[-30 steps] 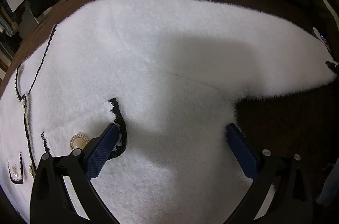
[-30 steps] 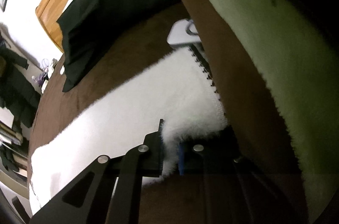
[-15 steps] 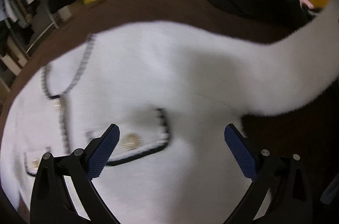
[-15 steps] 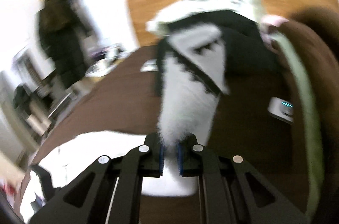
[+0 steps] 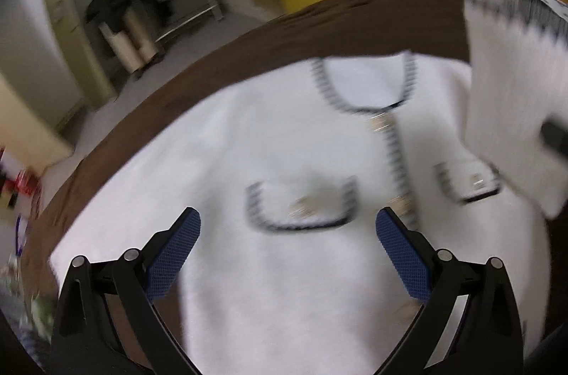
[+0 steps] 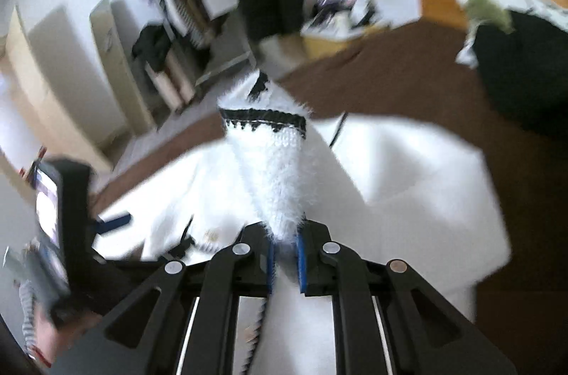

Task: Fold large clothes
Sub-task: 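Lift the sleeve with the right tool, lay it across the body, release, then grasp the black-trimmed side edge with the left tool and fold it inward, then grasp the other sleeve cuff with the left tool and lift it, then carry the sleeve across the body with the left tool and release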

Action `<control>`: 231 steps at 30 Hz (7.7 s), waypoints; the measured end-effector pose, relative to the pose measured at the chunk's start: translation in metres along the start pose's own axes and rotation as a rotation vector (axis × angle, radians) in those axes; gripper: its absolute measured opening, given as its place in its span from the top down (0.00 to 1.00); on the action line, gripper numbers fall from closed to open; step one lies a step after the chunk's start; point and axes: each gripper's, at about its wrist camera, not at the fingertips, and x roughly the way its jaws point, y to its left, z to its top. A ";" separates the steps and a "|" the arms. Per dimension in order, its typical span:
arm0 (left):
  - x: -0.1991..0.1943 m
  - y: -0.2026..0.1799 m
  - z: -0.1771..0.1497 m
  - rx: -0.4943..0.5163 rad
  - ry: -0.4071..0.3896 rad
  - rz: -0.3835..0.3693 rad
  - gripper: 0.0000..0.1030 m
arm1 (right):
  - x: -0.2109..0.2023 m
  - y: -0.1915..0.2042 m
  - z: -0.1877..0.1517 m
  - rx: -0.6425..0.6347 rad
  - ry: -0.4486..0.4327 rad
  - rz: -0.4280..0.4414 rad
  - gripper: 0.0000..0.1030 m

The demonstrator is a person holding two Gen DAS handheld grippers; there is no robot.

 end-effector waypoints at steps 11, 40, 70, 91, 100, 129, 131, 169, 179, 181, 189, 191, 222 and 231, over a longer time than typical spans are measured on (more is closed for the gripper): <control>0.021 0.060 -0.058 -0.107 0.069 0.020 0.06 | 0.067 0.035 -0.093 0.007 0.235 -0.017 0.82; 0.089 -0.026 -0.031 -0.244 0.105 -0.396 0.63 | 0.002 -0.071 -0.096 0.086 0.167 -0.234 0.08; 0.109 -0.001 0.052 -0.076 0.023 -0.216 0.84 | 0.057 -0.097 -0.019 -0.034 0.116 -0.266 0.28; 0.117 0.009 0.038 -0.145 0.022 -0.173 0.20 | 0.085 -0.106 -0.028 -0.042 0.206 -0.299 0.06; 0.045 0.073 -0.003 -0.332 -0.056 -0.140 0.06 | 0.052 -0.053 -0.017 -0.125 0.146 -0.273 0.06; 0.045 0.315 -0.230 -1.023 -0.074 0.057 0.32 | 0.045 0.088 -0.087 -0.262 0.124 -0.185 0.06; 0.050 0.320 -0.232 -1.060 -0.107 0.041 0.32 | 0.047 0.093 -0.090 -0.274 0.128 -0.185 0.06; 0.017 0.363 -0.136 -0.767 -0.237 -0.001 0.86 | 0.191 0.203 -0.044 -0.395 0.227 -0.038 0.06; 0.007 0.359 -0.124 -0.727 -0.258 0.018 0.86 | 0.213 0.203 -0.073 -0.487 0.211 -0.104 0.05; 0.003 0.358 -0.120 -0.726 -0.269 0.011 0.86 | 0.212 0.203 -0.072 -0.488 0.217 -0.102 0.05; -0.026 0.343 -0.094 -0.677 -0.336 -0.018 0.86 | 0.193 0.197 -0.053 -0.406 0.261 -0.053 0.06; -0.035 0.335 -0.083 -0.651 -0.349 -0.028 0.87 | 0.170 0.191 -0.042 -0.359 0.235 -0.038 0.06; -0.043 -0.035 0.000 -0.108 -0.342 -0.633 0.88 | -0.021 -0.051 -0.053 0.047 0.180 -0.294 0.06; 0.017 -0.108 -0.054 -0.043 -0.163 -0.684 0.88 | -0.035 -0.115 -0.082 0.133 0.213 -0.360 0.06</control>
